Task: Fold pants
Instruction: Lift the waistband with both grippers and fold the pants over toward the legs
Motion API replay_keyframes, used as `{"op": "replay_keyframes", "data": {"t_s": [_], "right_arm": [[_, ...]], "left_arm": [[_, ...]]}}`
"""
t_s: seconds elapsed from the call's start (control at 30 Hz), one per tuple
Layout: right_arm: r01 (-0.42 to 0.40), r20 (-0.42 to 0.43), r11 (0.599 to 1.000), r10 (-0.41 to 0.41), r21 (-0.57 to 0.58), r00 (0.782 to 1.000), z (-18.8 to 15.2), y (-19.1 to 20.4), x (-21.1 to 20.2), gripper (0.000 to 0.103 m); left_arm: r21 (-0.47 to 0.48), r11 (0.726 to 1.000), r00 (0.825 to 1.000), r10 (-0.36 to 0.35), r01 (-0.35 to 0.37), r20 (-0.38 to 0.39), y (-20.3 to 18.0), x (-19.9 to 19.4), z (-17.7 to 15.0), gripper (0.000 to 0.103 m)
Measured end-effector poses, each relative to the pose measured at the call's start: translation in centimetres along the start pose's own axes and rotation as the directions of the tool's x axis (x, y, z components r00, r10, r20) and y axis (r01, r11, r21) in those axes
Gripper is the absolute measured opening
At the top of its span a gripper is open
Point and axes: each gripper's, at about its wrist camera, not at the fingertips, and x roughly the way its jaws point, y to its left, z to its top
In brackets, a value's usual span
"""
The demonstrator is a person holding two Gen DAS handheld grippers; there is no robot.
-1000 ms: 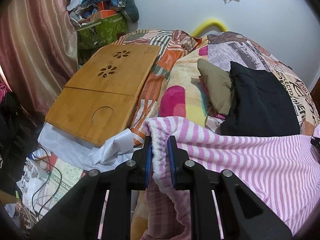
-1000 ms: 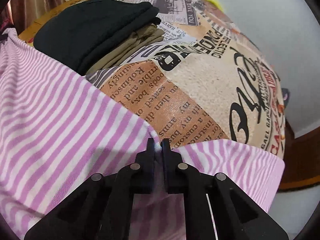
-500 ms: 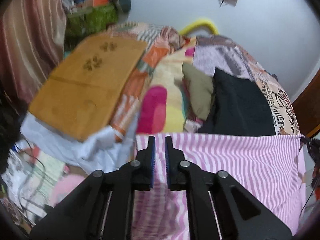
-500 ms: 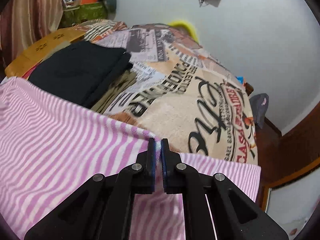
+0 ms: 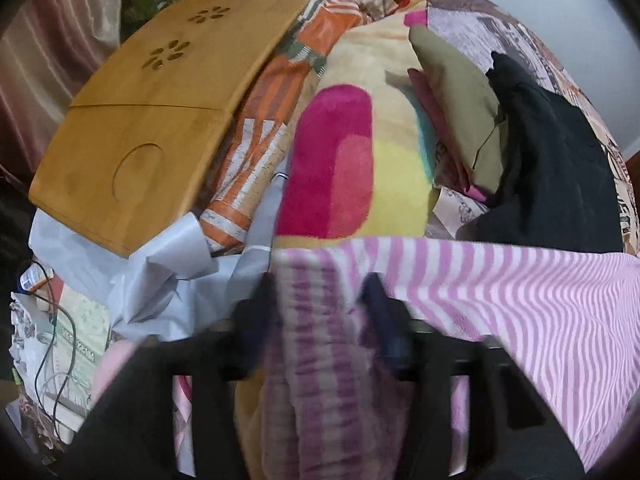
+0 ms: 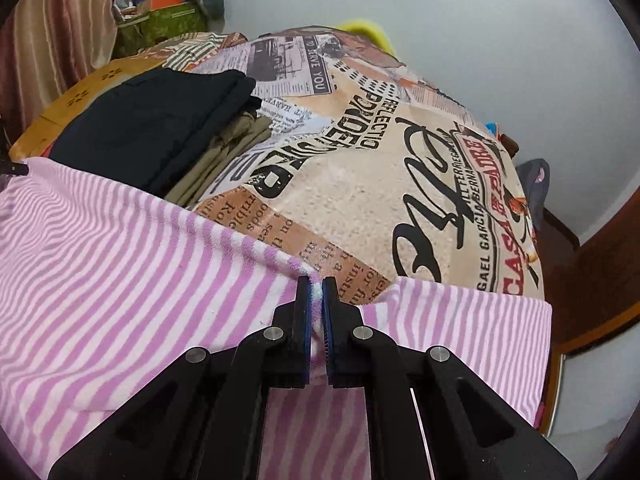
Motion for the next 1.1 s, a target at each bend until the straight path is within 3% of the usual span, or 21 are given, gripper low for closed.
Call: {"op": "replay_keyframes", "data": {"t_s": [0.03,0.3,0.53,0.87,1.1], "right_arm": [[0.007,0.003,1.000,-0.007,-0.003,1.000,0.0,0.1,0.2,0.004],[0.032,0.082,0.999,-0.033,0.011,0.996,1.9,-0.2,-1.0,0.004],[0.053,0.178,0.998,-0.060,0.042,0.982,2.7,-0.1,-5.7,0.004],[0.028,0.223,0.993,-0.054,0.116,0.973,-1.6,0.2,-14.3,0.004],[-0.002,0.262,0.990,-0.035,0.142,0.964,-6.3,3.0,-20.5,0.004]], "left_arm": [[0.006,1.000,1.000,0.002,-0.002,0.026,-0.1,-0.3,0.0,0.035],[0.095,0.994,0.986,0.032,-0.048,0.163,-1.6,-5.0,-0.2,0.021],[0.102,0.994,0.954,-0.003,-0.029,0.300,-1.3,-12.4,-1.3,0.011],[0.098,0.995,0.920,-0.062,0.025,0.388,1.2,-20.4,-6.6,0.010],[0.135,0.990,0.900,-0.080,0.024,0.429,2.3,-24.1,-11.9,0.010]]}}
